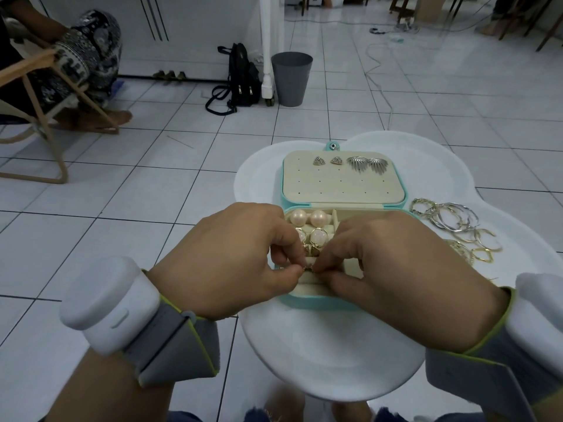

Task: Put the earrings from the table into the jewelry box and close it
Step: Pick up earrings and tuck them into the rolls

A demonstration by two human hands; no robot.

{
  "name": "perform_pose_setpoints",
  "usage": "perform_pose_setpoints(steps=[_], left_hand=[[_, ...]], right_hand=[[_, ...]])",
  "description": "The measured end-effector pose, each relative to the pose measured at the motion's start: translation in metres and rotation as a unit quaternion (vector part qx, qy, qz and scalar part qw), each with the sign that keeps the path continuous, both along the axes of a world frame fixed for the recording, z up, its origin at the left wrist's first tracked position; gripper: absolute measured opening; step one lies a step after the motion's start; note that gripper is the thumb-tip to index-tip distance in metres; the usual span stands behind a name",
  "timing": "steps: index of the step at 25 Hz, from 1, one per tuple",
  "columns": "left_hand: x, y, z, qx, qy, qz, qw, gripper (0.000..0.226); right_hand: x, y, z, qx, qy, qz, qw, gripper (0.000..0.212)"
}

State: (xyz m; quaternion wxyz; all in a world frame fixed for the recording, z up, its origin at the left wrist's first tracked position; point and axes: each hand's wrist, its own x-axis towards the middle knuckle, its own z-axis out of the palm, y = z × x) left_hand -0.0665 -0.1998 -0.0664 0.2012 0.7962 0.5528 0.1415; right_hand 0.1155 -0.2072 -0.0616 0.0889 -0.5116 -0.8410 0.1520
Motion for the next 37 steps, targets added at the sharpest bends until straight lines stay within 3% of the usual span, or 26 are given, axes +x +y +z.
perform_pose_setpoints(steps=[6, 14, 23, 32, 37], left_hand=[[0.000, -0.001, 0.003, -0.002, 0.039, 0.003, 0.999, 0.008], [0.007, -0.005, 0.007, 0.018, 0.104, -0.008, 0.994, 0.015], [-0.002, -0.003, 0.005, -0.017, 0.001, 0.005, 1.000, 0.025], [0.000, 0.000, 0.003, -0.003, 0.018, -0.001, 1.000, 0.015], [-0.003, 0.001, 0.005, -0.005, -0.030, 0.005, 1.000, 0.022]], right_hand=[[-0.003, -0.003, 0.001, 0.022, -0.042, 0.006, 0.999, 0.033], [-0.007, -0.003, 0.002, 0.021, -0.050, 0.007, 0.999, 0.035], [0.002, 0.002, -0.002, -0.004, 0.022, -0.008, 1.000, 0.021], [0.007, 0.004, 0.000, 0.006, 0.035, -0.012, 0.999, 0.014], [0.019, 0.006, 0.006, 0.013, 0.069, -0.018, 0.997, 0.012]])
